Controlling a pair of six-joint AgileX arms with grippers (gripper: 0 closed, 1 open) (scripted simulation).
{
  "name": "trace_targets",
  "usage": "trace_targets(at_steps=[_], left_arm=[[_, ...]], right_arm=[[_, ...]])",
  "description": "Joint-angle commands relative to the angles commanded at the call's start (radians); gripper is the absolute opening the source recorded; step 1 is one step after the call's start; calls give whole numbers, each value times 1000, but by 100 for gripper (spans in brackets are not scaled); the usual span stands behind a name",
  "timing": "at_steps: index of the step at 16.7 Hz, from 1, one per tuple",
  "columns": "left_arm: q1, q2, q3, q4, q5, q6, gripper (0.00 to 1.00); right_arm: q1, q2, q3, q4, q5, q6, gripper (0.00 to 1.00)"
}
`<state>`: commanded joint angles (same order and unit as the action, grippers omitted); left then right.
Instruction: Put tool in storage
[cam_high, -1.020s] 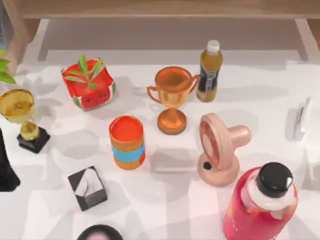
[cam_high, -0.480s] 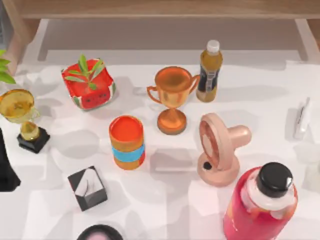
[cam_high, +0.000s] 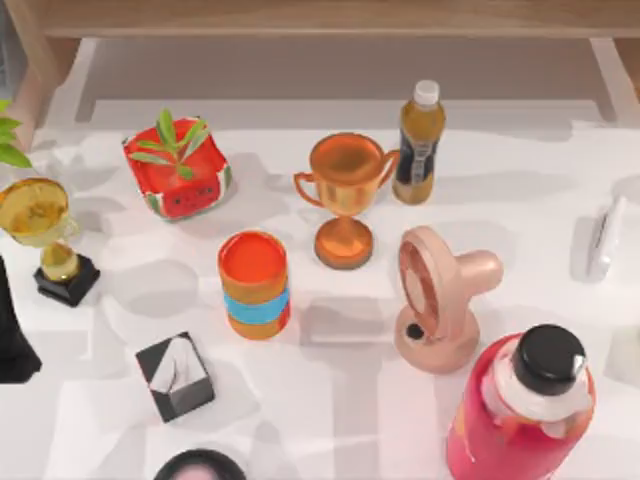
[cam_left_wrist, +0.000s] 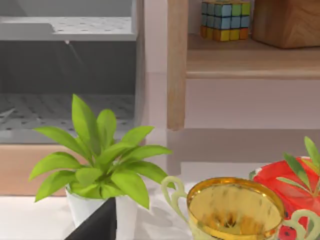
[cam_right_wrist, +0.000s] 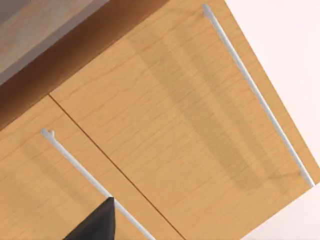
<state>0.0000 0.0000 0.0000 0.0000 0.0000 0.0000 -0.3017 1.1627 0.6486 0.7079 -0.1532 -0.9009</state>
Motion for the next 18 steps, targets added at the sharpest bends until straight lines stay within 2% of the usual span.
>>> trace_targets(at_steps=[5,9,13,18], left_arm=[[0,0,0,0,0,0,100],[0,0,0,0,0,0,100],[0,0,0,0,0,0,100],[0,0,0,0,0,0,100]], right_arm=[[-100,545,227,250,-99,-341,100],[-143,897,359,398,-186,-539,100],[-157,1100,435,483,-254,-640,100],[-158,1139,451,500,-270,-657,100]])
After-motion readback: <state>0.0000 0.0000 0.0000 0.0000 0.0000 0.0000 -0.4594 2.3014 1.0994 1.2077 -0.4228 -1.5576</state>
